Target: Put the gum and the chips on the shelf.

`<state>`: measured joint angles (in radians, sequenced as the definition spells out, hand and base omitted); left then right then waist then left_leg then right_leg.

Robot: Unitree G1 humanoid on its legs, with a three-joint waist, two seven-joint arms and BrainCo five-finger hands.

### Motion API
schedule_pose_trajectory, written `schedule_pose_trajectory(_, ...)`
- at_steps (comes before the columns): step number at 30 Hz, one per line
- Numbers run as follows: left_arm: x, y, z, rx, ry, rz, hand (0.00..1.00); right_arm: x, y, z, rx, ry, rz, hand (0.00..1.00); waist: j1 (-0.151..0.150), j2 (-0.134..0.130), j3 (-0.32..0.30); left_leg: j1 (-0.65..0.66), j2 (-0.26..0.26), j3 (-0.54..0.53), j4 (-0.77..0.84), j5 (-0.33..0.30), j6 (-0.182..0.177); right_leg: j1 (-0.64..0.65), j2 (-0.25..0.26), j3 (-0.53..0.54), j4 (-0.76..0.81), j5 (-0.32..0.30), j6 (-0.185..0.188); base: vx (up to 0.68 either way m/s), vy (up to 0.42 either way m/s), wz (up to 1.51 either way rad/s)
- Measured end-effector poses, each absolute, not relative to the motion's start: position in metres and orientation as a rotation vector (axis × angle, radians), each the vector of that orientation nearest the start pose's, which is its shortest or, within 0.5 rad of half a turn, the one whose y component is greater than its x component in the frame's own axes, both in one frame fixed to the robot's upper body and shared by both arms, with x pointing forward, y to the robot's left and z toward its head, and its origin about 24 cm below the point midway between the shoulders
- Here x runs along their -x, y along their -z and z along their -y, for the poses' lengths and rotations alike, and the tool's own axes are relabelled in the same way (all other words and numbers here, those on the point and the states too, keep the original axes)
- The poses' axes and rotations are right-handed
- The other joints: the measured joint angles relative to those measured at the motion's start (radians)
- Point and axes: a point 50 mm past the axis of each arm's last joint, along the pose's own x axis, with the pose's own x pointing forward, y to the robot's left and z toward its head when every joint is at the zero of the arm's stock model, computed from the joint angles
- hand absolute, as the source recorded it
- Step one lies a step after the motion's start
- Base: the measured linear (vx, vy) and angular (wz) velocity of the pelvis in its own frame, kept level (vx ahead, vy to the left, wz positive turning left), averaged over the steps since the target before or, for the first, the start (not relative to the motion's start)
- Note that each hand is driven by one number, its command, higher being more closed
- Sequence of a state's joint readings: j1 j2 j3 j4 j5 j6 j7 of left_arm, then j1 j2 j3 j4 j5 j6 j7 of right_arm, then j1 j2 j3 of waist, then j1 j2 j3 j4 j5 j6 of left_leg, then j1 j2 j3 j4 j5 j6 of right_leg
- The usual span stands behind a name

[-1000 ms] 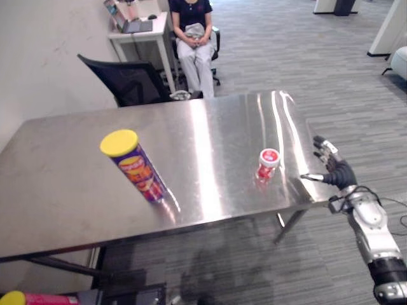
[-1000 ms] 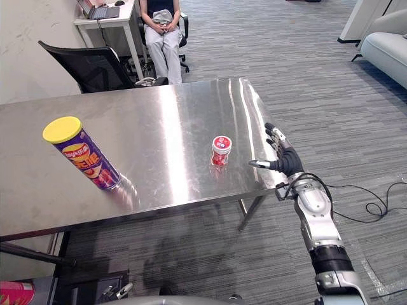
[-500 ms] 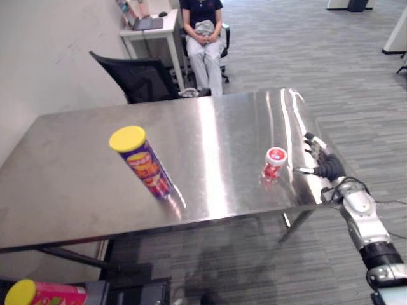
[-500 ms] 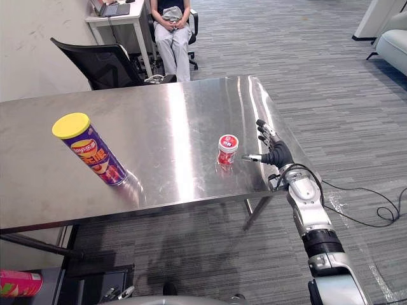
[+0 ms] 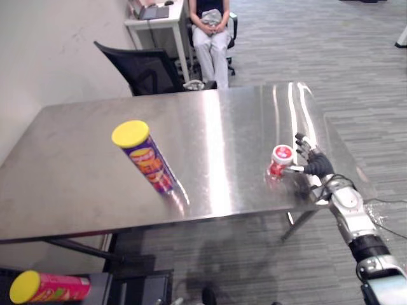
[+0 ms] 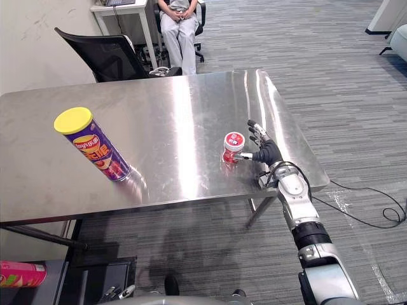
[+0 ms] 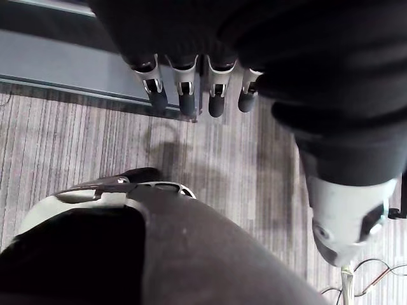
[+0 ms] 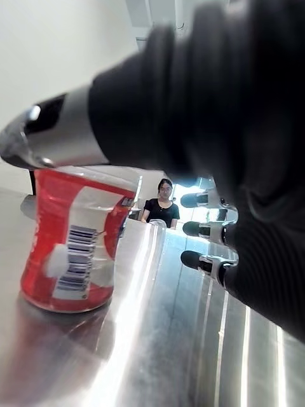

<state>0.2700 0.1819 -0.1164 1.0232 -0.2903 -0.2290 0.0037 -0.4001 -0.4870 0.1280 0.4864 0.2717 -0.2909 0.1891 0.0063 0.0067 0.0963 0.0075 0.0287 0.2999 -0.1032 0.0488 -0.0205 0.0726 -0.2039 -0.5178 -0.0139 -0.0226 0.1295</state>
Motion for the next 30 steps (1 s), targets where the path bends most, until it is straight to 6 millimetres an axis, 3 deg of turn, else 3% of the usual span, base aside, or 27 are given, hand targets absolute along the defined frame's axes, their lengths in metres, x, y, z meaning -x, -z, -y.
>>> schedule_pose_trajectory(7,-0.042,0.159,-0.212,0.031,-0.209,-1.044,0.0,-0.326,-0.085,0.202,0.236,-0.251,0.168,0.0,0.01,0.003,0.005,0.0,0.0,-0.005,0.0,0.0,0.0,0.004,0.001,-0.008,-0.002,0.0,0.0,0.0,0.0,0.01)
schedule_pose_trajectory(8,-0.043,0.158,-0.212,0.032,-0.208,-1.042,0.0,-0.325,-0.084,0.199,0.251,-0.264,0.164,1.0,0.013,0.004,0.007,0.0,0.0,-0.005,-0.001,0.0,0.0,0.004,0.001,-0.008,-0.002,0.0,0.0,0.0,0.0,0.0)
schedule_pose_trajectory(18,-0.043,0.159,-0.21,0.029,-0.199,-1.042,0.0,-0.332,-0.083,0.18,0.238,-0.289,0.168,1.0,0.024,0.01,0.014,-0.002,-0.001,-0.01,-0.002,0.001,-0.001,0.006,0.001,-0.015,-0.003,0.0,0.0,0.0,0.0,0.0)
schedule_pose_trajectory(30,-0.044,0.158,-0.21,0.029,-0.198,-1.039,0.0,-0.333,-0.082,0.175,0.216,-0.251,0.175,1.0,0.024,0.009,0.021,-0.002,0.0,-0.01,-0.002,0.001,-0.001,0.007,0.001,-0.014,-0.003,0.0,0.0,0.0,0.0,0.0)
